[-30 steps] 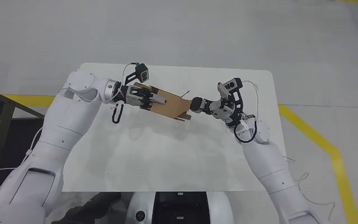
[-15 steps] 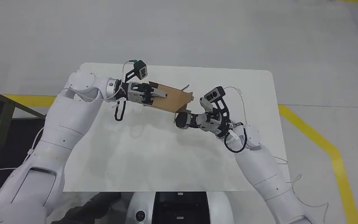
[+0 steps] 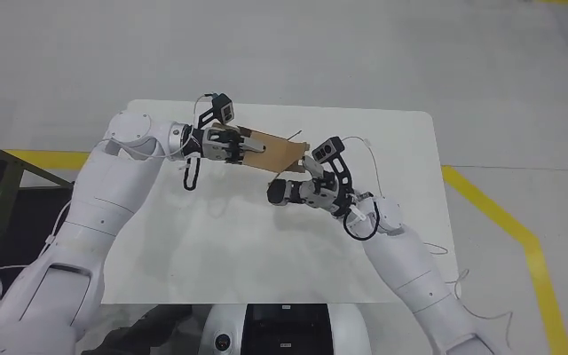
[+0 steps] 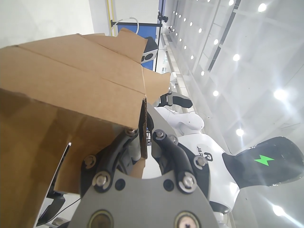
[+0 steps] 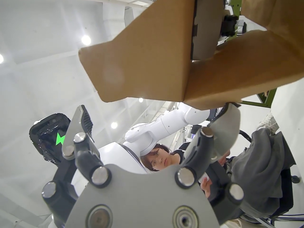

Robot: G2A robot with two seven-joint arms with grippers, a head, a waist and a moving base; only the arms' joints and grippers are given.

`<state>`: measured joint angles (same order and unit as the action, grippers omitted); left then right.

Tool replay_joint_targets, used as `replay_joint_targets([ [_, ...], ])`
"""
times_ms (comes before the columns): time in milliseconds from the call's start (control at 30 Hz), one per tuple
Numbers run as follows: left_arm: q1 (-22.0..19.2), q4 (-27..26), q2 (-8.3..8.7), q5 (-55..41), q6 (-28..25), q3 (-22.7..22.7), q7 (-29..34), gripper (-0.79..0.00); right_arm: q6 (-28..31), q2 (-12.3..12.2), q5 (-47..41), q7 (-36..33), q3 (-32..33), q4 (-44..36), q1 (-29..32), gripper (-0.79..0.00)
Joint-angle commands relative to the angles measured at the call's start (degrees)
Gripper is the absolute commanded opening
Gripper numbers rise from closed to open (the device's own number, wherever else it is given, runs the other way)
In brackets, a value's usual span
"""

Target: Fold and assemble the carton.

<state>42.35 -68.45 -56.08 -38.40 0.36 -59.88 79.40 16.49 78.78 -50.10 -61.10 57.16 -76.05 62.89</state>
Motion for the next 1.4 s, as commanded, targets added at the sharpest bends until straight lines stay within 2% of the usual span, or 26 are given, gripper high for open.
replay_joint_targets([
  [0,-0.2,0.6,0.08,-0.2,0.2,-0.5,0.6,-0.785,0.1,-0.4,0.3,-0.4,1.4,-0.2,0.7,0.0],
  [200,-0.6,2.1,0.45,-2.0,1.3,-2.3,3.8,-0.785,-0.5,-2.1,2.7,0.2,7.9,-1.3,4.0,0.0],
  [400,-0.8,1.2,0.73,-4.3,2.6,-3.7,7.2,-0.785,-1.3,-3.3,10.7,4.4,11.3,-2.5,6.6,0.0],
  [700,-1.6,-1.7,0.57,-8.2,5.1,-1.9,8.6,-0.785,-1.2,-3.4,15.7,8.5,9.9,-2.0,6.9,0.0],
  [1367,-6.8,0.9,-0.88,-12.1,5.9,7.3,8.6,-0.785,-1.5,-3.1,18.6,9.0,6.2,-4.0,5.7,0.0],
])
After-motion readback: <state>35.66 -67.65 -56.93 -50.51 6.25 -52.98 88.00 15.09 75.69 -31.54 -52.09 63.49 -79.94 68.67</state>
